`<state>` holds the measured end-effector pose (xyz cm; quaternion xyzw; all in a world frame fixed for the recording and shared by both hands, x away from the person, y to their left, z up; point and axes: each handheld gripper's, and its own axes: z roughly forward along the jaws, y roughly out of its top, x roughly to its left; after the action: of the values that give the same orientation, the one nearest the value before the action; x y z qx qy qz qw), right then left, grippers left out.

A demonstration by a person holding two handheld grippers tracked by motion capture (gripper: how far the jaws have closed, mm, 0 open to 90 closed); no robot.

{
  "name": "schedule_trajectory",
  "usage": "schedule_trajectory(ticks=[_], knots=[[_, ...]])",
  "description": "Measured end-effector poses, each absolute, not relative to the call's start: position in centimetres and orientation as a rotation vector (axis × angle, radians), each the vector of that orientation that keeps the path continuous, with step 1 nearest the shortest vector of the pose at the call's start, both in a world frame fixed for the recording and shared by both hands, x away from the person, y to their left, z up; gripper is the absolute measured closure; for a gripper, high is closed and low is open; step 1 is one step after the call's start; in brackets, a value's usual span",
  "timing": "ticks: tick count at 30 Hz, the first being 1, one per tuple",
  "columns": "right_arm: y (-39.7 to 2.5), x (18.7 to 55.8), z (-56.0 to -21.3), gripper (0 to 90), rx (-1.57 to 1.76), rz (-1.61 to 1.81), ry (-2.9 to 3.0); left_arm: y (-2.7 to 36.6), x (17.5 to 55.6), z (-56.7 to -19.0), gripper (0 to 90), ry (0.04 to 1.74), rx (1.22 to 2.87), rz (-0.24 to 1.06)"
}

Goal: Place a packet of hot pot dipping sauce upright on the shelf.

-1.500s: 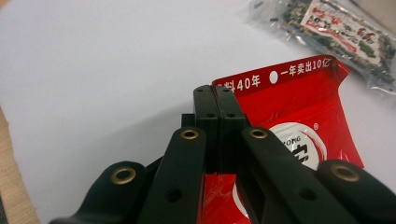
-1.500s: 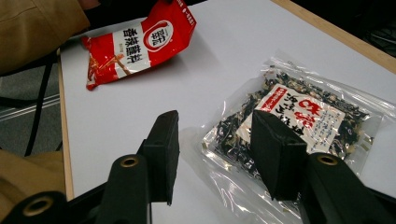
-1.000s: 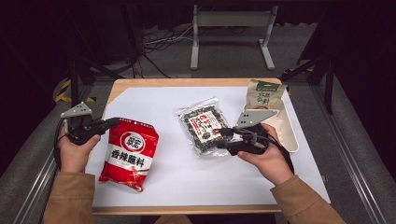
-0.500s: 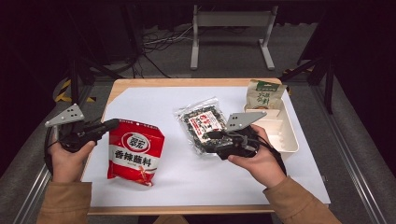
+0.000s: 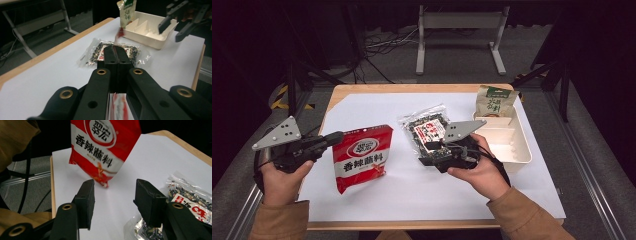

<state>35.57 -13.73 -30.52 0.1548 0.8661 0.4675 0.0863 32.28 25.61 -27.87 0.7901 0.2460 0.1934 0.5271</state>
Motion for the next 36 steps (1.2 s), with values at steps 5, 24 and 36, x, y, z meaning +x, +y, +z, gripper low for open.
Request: schedule_trajectory(ticks=[5,24,36], knots=[[-13.1,36.4,-30.8,49.7,0.465,1.378,2.586,25.0,32.0,-27.5,89.8,0.555,1.879,0.453],[-10.8,37.6,-33.1,50.0,0.489,1.463,2.596,21.4,30.7,-26.1,89.8,0.385,1.903,0.397],[-9.6,38.2,-34.4,52.2,0.371,1.639,2.597,20.1,30.7,-26.5,89.8,0.343,1.897,0.362]])
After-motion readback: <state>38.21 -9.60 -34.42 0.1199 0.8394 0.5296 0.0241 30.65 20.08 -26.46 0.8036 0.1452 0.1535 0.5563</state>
